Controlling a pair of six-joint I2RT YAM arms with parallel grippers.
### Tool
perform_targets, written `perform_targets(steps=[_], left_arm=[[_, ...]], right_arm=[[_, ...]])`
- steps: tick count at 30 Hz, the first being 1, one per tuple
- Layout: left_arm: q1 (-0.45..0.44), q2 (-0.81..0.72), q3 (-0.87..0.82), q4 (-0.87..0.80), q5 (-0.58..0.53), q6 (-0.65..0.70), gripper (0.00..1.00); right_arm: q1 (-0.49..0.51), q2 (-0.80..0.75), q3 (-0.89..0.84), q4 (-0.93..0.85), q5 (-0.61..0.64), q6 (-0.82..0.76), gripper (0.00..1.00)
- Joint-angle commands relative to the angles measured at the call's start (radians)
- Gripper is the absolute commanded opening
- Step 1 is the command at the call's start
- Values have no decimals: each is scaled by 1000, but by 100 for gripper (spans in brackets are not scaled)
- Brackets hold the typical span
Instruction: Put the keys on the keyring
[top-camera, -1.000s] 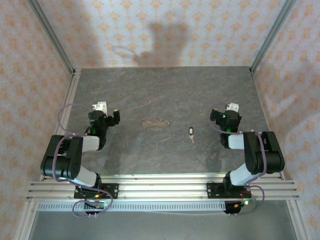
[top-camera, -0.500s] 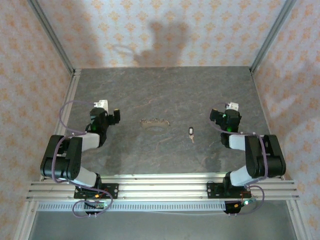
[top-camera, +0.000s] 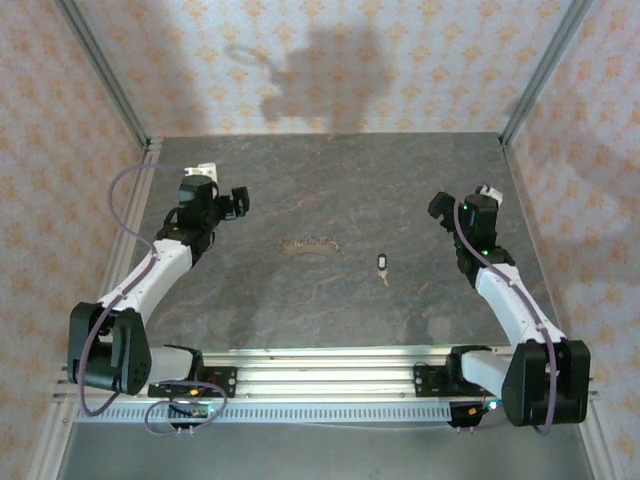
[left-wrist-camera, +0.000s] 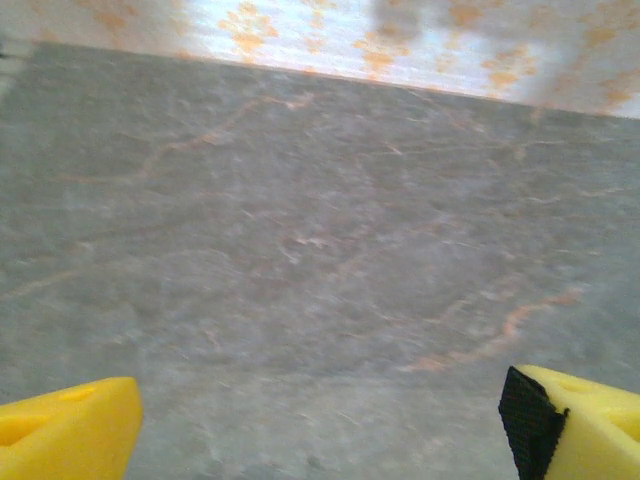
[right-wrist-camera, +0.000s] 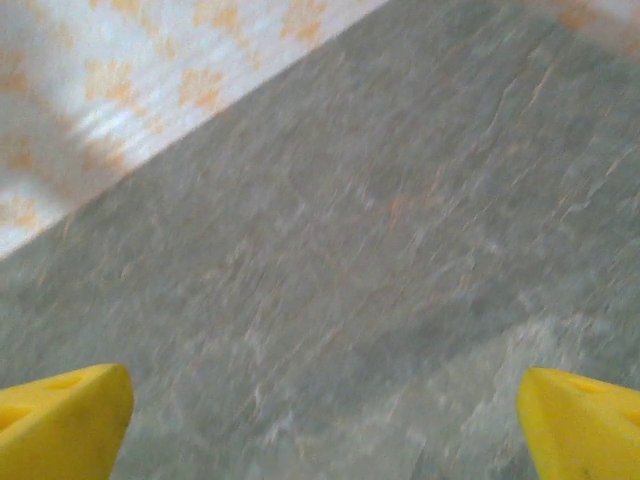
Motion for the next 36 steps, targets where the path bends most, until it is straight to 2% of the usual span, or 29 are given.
perform_targets(steps=[1, 4, 8, 12, 16, 19, 24, 30, 36], left_arm=[[-63, -42, 43, -156, 22, -173, 94], [-132, -71, 30, -186, 23, -288, 94], [-245, -95, -8, -195, -4, -437, 94], [-352, -82, -32, -216, -45, -553, 94], [-425, -57, -65, -173, -52, -619, 94], [-433, -28, -79, -139, -45, -659, 94], [-430, 58, -76, -71, -28, -680, 95], [-421, 181, -43, -6, 6, -679, 96], [-382, 228, -47, 42, 29, -676, 96]], right_arm=[[30, -13, 51, -168, -183, 26, 90], [71, -5, 59, -210, -298, 18, 84], [161, -1, 29, -213, -347, 57, 81], [286, 46, 24, -196, -325, 67, 79], [382, 159, 69, -191, -319, 46, 72], [429, 235, 104, -189, -324, 17, 65], [474, 327, 147, -185, -338, -28, 60], [503, 440, 215, -185, -332, -48, 53], [519, 517, 260, -183, -325, -58, 49]])
